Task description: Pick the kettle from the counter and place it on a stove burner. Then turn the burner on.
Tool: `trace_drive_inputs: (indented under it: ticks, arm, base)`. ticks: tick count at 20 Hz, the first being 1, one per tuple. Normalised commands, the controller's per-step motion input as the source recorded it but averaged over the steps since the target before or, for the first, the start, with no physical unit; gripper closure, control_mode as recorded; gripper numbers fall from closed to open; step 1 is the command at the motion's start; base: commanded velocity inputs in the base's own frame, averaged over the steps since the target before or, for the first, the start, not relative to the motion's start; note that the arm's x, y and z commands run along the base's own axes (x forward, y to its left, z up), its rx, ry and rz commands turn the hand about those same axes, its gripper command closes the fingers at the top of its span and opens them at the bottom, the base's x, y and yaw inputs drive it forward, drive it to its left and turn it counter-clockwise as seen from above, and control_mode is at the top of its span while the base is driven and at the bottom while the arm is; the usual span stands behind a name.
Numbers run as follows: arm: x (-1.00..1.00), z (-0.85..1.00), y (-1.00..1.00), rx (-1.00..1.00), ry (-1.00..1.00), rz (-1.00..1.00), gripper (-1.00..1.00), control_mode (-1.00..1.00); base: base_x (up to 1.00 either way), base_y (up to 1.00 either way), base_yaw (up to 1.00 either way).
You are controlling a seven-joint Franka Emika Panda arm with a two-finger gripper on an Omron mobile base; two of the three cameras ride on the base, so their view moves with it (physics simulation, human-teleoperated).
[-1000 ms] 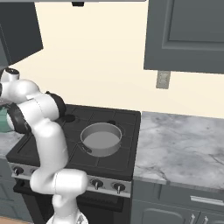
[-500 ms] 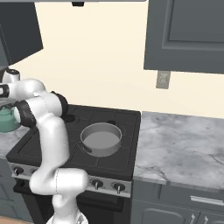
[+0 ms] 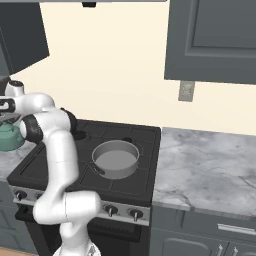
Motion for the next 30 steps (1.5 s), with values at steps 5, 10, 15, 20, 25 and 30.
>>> trace_drive_inputs:
  ticks: [5,10,15,20,25,30]
  arm:
    - [0.33,-0.2,0.24,0.0,0.0,0.0,-1.0,-1.0]
    - [0.06,-0.08,0.14,0.0,0.01,0.0,1.0,-1.0]
    - [0.0,0.0,0.0,0.0,0.0,0.0,1.0,-1.0]
    - [-0.16,0.0,0.0,0.0,-0.06,0.0,1.0,-1.0]
    - [-0.14,0.0,0.0,0.0,-0.05,0.0,1.0,-1.0]
    - [-0.5,-0.4,0.0,0.0,0.02,0.0,1.0,-1.0]
  base:
    - [0.0,0.0,0.0]
    - [0.0,0.0,0.0]
    - [0.0,0.0,0.0]
    - [0.0,0.0,0.0]
    - [0.0,0.0,0.0]
    - [0.0,0.0,0.0]
